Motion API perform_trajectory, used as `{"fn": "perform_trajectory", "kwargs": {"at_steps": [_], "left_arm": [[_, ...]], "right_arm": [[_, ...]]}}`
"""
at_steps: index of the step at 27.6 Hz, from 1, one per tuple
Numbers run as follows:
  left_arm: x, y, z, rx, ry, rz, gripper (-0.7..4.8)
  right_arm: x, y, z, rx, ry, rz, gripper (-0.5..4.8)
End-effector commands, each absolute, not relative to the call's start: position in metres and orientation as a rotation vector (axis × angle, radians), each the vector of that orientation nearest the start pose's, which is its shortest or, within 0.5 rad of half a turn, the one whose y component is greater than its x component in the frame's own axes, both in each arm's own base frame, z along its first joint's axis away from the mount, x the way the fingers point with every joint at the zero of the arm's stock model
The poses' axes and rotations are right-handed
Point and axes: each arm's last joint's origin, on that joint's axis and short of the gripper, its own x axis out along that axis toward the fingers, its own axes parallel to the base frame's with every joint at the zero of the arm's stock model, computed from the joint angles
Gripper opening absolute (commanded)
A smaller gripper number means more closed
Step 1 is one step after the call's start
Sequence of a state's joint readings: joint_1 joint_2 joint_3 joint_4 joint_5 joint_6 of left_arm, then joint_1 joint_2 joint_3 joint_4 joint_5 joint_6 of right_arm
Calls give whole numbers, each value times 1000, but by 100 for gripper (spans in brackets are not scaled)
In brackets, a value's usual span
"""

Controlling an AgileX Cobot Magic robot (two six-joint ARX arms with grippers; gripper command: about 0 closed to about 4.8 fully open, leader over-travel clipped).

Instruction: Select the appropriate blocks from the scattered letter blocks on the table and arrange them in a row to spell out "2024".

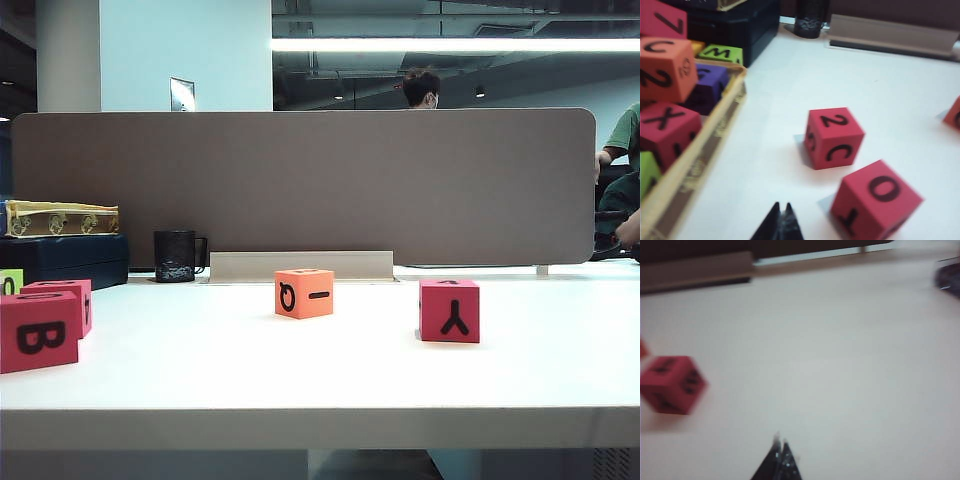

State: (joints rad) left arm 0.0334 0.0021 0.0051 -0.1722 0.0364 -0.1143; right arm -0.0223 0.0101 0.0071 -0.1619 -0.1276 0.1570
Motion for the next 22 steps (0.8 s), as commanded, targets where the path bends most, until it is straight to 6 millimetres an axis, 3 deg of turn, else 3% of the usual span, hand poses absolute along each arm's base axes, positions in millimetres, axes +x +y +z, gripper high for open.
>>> {"fn": "perform_trajectory", "kwargs": {"at_steps": [1, 5, 12, 22], "left_arm": [[96, 1, 148, -195, 178, -37, -6], [96, 0, 148, -229, 179, -42, -6], [96, 0, 149, -411, 184, -46, -6], [96, -3, 153, -593, 180, -125, -6]], "right_arm": [[96, 6, 155, 228, 114, 239, -1], [96, 6, 158, 246, 95, 247, -1], [96, 8, 160, 524, 126, 301, -1], [95, 9, 161, 638, 150, 326, -2]]}}
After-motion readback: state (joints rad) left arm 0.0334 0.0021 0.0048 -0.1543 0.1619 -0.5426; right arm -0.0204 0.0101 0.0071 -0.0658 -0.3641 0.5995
